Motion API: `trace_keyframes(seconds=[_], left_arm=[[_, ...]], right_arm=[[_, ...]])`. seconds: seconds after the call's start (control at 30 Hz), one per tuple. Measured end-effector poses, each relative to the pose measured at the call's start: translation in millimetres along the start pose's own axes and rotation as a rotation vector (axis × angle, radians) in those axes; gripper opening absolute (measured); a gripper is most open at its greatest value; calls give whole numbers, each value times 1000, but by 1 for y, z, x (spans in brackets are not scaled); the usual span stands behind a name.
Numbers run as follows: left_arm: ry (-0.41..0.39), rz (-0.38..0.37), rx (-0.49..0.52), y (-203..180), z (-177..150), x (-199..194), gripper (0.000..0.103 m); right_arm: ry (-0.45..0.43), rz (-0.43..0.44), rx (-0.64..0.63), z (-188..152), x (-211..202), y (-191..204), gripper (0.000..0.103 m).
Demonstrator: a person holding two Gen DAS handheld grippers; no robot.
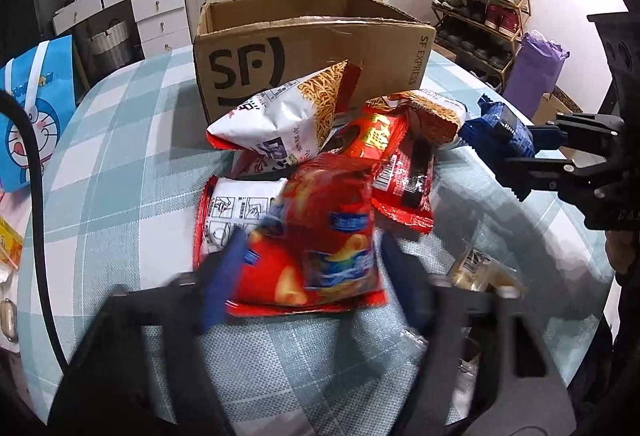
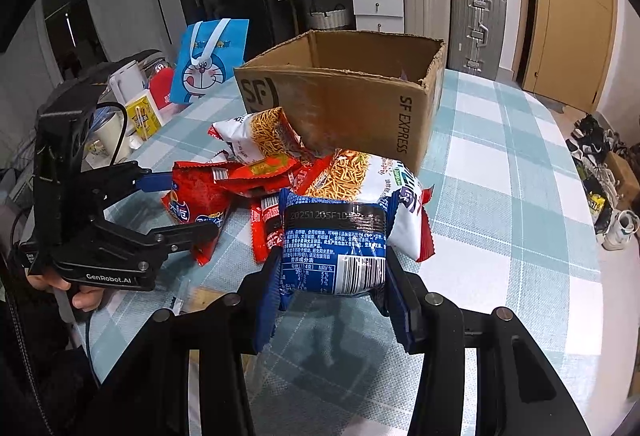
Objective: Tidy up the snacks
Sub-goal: 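Close the right gripper on the blue biscuit pack while the left gripper grasps the red chip bag, then carry the red chip bag with the left gripper and the biscuit pack with the right gripper over the box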
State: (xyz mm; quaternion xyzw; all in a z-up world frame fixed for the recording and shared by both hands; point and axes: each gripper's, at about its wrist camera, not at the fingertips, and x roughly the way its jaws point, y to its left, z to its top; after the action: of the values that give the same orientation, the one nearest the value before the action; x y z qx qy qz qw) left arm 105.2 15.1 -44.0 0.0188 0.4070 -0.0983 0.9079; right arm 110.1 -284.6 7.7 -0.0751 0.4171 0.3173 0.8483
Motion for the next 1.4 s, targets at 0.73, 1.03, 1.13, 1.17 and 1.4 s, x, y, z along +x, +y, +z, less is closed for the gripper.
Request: trace_keyframes(seconds=[0.73,1.03,1.13,1.17,1.4], left_arm=[[-185,-65,-92,12,12,-63,43],[-246,-33,-106,11,20,-92,43],[-247,-28,-114,10,23,-95,43],[-248,-27,-114,10,25,-96,43],[-279,-20,-149,17,37,-105,43]], right_arm=[[-69,-10,23,4,-15,-4,47],[-179,-20,71,13,-37,-8,47],[-186,-20,72,17,-39,-9,47],[-185,-19,70,19,-39,-10,47],[-213,-29,59,36,-45,-10,47]])
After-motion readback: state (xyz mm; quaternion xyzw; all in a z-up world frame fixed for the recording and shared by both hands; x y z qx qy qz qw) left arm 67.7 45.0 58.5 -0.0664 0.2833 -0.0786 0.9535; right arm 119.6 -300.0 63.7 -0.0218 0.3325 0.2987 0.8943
